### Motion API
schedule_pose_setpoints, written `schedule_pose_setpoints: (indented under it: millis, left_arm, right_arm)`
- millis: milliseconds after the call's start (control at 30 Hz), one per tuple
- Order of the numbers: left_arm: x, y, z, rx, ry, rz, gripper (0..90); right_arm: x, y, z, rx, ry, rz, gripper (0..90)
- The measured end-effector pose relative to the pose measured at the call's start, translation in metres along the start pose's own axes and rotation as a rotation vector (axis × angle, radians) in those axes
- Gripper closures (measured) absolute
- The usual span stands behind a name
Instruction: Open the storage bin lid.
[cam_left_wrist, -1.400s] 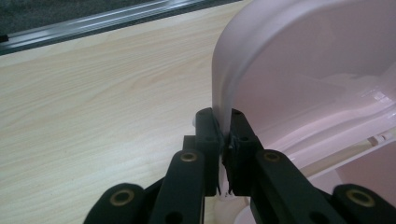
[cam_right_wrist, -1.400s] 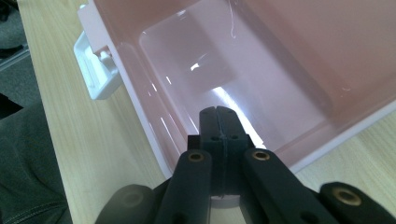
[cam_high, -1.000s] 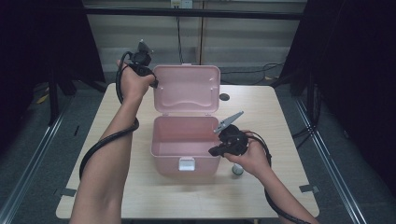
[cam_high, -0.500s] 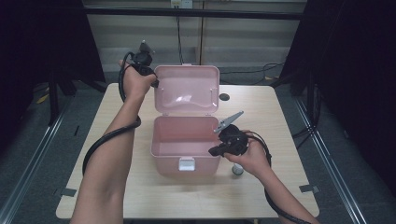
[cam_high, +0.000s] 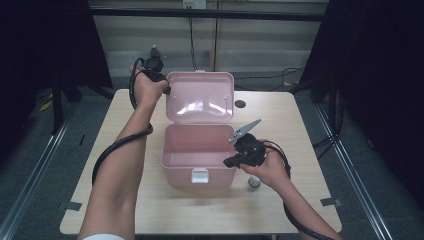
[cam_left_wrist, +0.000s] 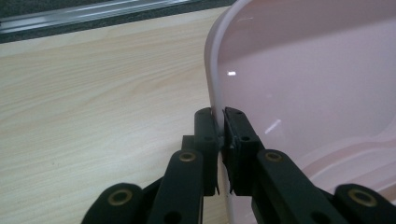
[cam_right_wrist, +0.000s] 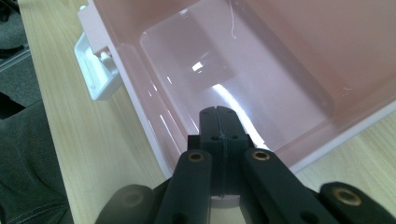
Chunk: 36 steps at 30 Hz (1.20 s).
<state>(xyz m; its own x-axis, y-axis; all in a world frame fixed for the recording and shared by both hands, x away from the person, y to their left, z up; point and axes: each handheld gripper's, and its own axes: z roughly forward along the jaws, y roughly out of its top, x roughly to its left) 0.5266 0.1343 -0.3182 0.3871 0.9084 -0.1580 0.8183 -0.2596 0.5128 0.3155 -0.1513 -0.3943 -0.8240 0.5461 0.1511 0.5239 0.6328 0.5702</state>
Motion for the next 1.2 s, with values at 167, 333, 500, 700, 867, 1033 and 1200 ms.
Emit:
schedule_pose_setpoints:
  millis: [167, 333, 500, 700, 867, 1033, 1200]
  left_arm:
    - [0.004, 0.000, 0.005, 0.005, -0.013, -0.016, 84.6]
    - [0.005, 0.000, 0.010, 0.007, -0.011, -0.022, 84.5]
    - [0.007, 0.000, 0.016, 0.010, -0.015, -0.037, 84.5]
    - [0.010, -0.002, 0.023, 0.018, -0.016, -0.048, 84.5]
    - [0.012, -0.003, 0.029, 0.021, -0.017, -0.056, 84.5]
    - [0.013, -0.004, 0.035, 0.026, -0.020, -0.065, 84.5]
    - [0.015, -0.006, 0.042, 0.038, -0.018, -0.069, 84.1]
  right_arm:
    - [0.000, 0.000, 0.000, -0.001, -0.001, 0.002, 90.0]
    - [-0.001, -0.001, 0.000, -0.003, 0.007, 0.004, 90.0]
    - [-0.001, 0.000, 0.000, -0.002, 0.008, 0.007, 90.0]
    - [0.000, -0.001, -0.001, -0.001, 0.007, 0.011, 90.0]
    - [0.000, -0.001, -0.001, -0.004, 0.005, 0.014, 90.0]
    - [-0.001, -0.001, -0.001, -0.004, 0.006, 0.014, 90.0]
    - [-0.001, -0.001, -0.001, -0.005, 0.009, 0.015, 90.0]
